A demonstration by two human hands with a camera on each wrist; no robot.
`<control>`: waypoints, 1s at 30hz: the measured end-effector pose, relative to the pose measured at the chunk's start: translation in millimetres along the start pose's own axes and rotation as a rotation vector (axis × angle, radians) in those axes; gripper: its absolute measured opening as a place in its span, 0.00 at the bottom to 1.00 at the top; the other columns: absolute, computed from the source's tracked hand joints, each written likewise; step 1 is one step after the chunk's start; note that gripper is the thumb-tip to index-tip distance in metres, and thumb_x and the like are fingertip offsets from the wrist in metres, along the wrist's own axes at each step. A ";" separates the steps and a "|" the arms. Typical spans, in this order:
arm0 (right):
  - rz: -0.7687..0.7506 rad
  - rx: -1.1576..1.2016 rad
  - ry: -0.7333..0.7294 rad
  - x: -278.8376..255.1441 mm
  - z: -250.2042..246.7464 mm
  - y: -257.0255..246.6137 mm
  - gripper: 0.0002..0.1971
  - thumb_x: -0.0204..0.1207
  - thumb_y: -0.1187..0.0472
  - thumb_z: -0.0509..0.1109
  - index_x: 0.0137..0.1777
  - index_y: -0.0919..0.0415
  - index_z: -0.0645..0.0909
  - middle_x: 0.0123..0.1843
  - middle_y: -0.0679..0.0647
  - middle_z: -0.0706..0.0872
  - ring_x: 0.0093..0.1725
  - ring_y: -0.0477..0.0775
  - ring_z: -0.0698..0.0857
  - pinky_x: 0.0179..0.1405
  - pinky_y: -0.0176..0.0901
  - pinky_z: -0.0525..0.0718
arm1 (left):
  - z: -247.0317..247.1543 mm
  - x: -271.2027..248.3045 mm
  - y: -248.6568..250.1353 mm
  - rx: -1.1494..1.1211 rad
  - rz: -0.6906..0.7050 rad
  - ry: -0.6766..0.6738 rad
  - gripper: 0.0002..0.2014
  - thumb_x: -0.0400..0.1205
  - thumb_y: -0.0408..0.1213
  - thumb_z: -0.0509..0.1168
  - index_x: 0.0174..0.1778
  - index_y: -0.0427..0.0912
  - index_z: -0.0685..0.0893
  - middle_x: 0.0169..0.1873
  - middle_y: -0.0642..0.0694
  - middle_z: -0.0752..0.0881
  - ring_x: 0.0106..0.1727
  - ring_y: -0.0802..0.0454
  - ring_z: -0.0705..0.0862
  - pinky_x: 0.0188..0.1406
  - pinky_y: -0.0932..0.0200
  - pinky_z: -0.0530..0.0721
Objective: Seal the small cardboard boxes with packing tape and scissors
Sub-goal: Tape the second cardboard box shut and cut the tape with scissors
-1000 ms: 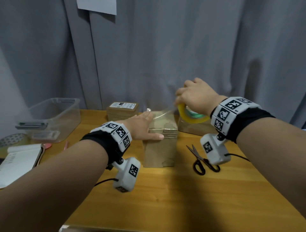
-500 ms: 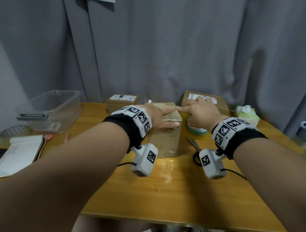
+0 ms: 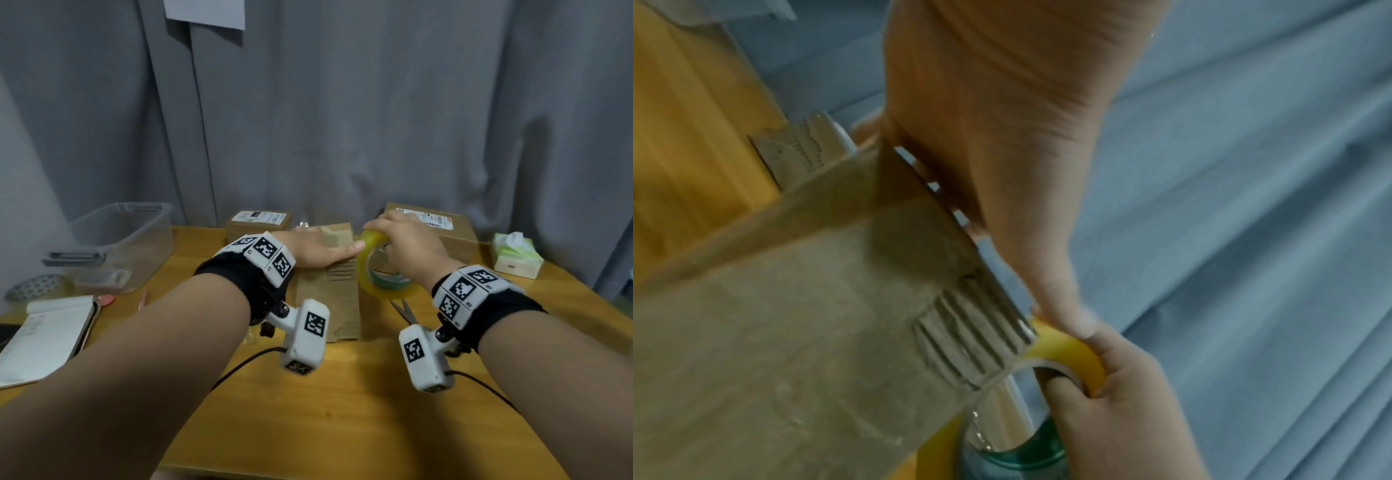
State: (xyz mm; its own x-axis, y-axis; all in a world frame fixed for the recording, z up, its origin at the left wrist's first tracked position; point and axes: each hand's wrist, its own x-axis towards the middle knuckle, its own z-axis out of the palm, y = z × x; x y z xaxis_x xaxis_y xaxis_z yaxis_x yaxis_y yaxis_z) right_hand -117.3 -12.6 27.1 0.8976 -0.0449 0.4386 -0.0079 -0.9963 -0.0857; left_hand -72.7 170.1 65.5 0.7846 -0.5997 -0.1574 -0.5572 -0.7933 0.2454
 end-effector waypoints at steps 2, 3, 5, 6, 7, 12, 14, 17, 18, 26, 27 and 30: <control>-0.036 0.001 0.053 6.5 -12.1 -7.9 0.27 0.73 0.73 0.62 0.70 0.50 0.78 0.69 0.52 0.79 0.66 0.60 0.76 0.63 0.51 0.75 | 0.0 7.8 -12.9 -0.090 -0.055 0.010 0.44 0.75 0.71 0.57 0.80 0.44 0.61 0.79 0.39 0.64 0.78 0.41 0.63 0.75 0.51 0.63; -0.050 -0.001 0.085 10.5 -18.8 -11.6 0.25 0.74 0.72 0.62 0.69 0.51 0.79 0.68 0.52 0.79 0.65 0.60 0.76 0.62 0.50 0.75 | 0.9 10.4 -19.5 -0.165 -0.093 0.037 0.51 0.67 0.75 0.61 0.80 0.45 0.63 0.78 0.40 0.66 0.77 0.41 0.66 0.75 0.48 0.66; -0.073 -0.015 0.129 19.8 -32.3 -19.7 0.23 0.76 0.70 0.64 0.68 0.51 0.80 0.68 0.52 0.79 0.65 0.60 0.77 0.59 0.50 0.74 | 5.7 20.7 -31.2 -0.352 -0.137 0.067 0.55 0.55 0.76 0.66 0.77 0.49 0.68 0.74 0.43 0.72 0.72 0.43 0.73 0.70 0.43 0.74; -0.089 -0.029 0.132 25.4 -38.3 -24.3 0.23 0.76 0.70 0.64 0.68 0.51 0.80 0.68 0.53 0.79 0.65 0.60 0.77 0.59 0.50 0.74 | 7.9 25.2 -36.9 -0.451 -0.149 0.053 0.53 0.54 0.75 0.68 0.74 0.51 0.71 0.70 0.43 0.77 0.67 0.44 0.78 0.65 0.43 0.79; -0.111 -0.050 0.127 31.2 -43.1 -29.4 0.23 0.76 0.70 0.63 0.69 0.50 0.80 0.68 0.53 0.79 0.66 0.60 0.77 0.58 0.50 0.74 | 8.1 22.5 -39.1 -0.545 -0.156 0.023 0.48 0.58 0.73 0.69 0.72 0.50 0.73 0.64 0.44 0.81 0.60 0.45 0.83 0.57 0.45 0.84; -0.286 -0.113 0.085 45.3 -41.2 -53.5 0.23 0.74 0.71 0.63 0.67 0.54 0.82 0.64 0.57 0.82 0.62 0.64 0.80 0.56 0.54 0.77 | 20.0 9.4 -46.0 -0.743 -0.090 -0.071 0.34 0.82 0.58 0.59 0.81 0.54 0.55 0.68 0.53 0.70 0.60 0.52 0.74 0.44 0.60 0.77; -0.304 -0.096 0.081 47.1 -33.5 -53.9 0.23 0.74 0.72 0.64 0.68 0.56 0.81 0.65 0.57 0.81 0.63 0.64 0.79 0.55 0.52 0.76 | 25.3 9.2 -55.8 -0.807 -0.055 -0.039 0.37 0.81 0.56 0.61 0.83 0.58 0.48 0.77 0.56 0.62 0.74 0.50 0.66 0.60 0.56 0.70; -0.281 -0.003 0.061 51.7 -22.4 -52.0 0.28 0.75 0.76 0.61 0.73 0.52 0.76 0.71 0.55 0.76 0.68 0.61 0.74 0.59 0.50 0.74 | 29.2 9.0 -70.9 -0.822 0.023 -0.012 0.40 0.77 0.55 0.62 0.82 0.64 0.49 0.80 0.59 0.60 0.79 0.54 0.62 0.68 0.55 0.65; -0.253 0.056 0.042 52.9 -18.2 -52.3 0.31 0.75 0.77 0.60 0.75 0.51 0.73 0.74 0.54 0.74 0.70 0.60 0.73 0.62 0.48 0.73 | 30.7 8.7 -75.7 -0.817 0.041 0.008 0.37 0.78 0.52 0.62 0.82 0.62 0.52 0.77 0.59 0.65 0.75 0.56 0.66 0.66 0.57 0.67; -0.239 0.112 -0.093 60.9 11.3 -89.5 0.32 0.76 0.72 0.60 0.75 0.41 0.71 0.78 0.50 0.65 0.72 0.58 0.69 0.63 0.51 0.72 | 48.7 3.6 -121.4 -0.757 -0.153 -0.028 0.35 0.71 0.58 0.65 0.76 0.65 0.62 0.63 0.52 0.80 0.63 0.52 0.78 0.49 0.51 0.84; -0.296 0.033 -0.100 65.6 12.5 -95.1 0.31 0.77 0.70 0.62 0.74 0.40 0.72 0.77 0.49 0.66 0.70 0.58 0.71 0.61 0.50 0.72 | 51.0 4.2 -124.3 -0.748 -0.164 -0.055 0.40 0.67 0.62 0.65 0.77 0.66 0.61 0.67 0.52 0.77 0.66 0.51 0.77 0.50 0.50 0.84; -0.415 -0.130 -0.127 77.8 5.5 -105.1 0.26 0.79 0.63 0.65 0.73 0.38 0.73 0.74 0.46 0.70 0.64 0.56 0.73 0.59 0.49 0.72 | 50.8 6.2 -124.2 -0.724 -0.155 -0.074 0.40 0.68 0.62 0.62 0.78 0.68 0.57 0.73 0.53 0.72 0.69 0.48 0.72 0.55 0.47 0.82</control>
State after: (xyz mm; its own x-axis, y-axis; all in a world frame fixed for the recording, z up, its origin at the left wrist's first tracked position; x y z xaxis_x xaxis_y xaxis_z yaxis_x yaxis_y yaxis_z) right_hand -44.2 89.0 65.3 0.8835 0.3613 0.2980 0.3158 -0.9295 0.1905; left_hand -12.5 259.6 -14.5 0.8052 -0.5120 -0.2992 -0.1028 -0.6173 0.7799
